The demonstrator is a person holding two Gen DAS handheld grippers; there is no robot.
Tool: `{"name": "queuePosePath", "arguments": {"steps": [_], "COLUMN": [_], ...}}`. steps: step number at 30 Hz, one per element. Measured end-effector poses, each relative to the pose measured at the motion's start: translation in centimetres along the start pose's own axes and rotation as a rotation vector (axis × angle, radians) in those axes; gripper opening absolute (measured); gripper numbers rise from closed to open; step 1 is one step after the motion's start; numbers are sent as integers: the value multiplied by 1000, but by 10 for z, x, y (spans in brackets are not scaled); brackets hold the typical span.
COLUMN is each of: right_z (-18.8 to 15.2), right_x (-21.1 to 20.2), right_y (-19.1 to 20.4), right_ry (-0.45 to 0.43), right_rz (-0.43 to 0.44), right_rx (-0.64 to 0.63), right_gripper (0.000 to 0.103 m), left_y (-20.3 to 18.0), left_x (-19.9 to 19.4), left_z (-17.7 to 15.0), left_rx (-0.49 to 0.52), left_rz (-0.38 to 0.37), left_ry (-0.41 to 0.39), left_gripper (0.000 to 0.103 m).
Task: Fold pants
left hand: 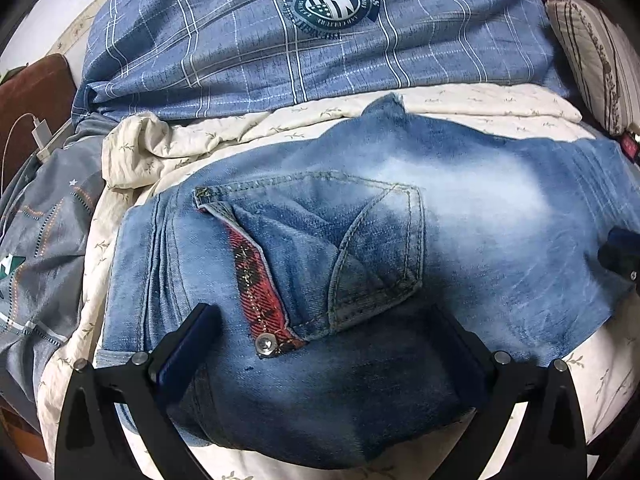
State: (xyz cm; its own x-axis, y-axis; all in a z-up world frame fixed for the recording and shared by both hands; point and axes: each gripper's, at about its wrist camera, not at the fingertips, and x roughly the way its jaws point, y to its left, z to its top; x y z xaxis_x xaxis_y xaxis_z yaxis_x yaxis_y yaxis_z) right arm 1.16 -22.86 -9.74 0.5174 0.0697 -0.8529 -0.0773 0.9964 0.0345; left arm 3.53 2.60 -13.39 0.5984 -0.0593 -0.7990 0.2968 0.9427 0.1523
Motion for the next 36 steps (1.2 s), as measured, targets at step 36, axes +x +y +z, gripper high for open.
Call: {"name": "queuePosePath", "arguments": {"steps": [36], "right_z": [1], "right_x": [-2], "right_y": [-42], "right_ry": [-20], "right_rz": [-331], "right_rx": [79], "right_gripper": [29], "left_y": [-3], "left_x": [4], "left_z": [0], "left_rx": [18], "left_rz": [6], "left_ry": [6], "left_gripper": [103]}}
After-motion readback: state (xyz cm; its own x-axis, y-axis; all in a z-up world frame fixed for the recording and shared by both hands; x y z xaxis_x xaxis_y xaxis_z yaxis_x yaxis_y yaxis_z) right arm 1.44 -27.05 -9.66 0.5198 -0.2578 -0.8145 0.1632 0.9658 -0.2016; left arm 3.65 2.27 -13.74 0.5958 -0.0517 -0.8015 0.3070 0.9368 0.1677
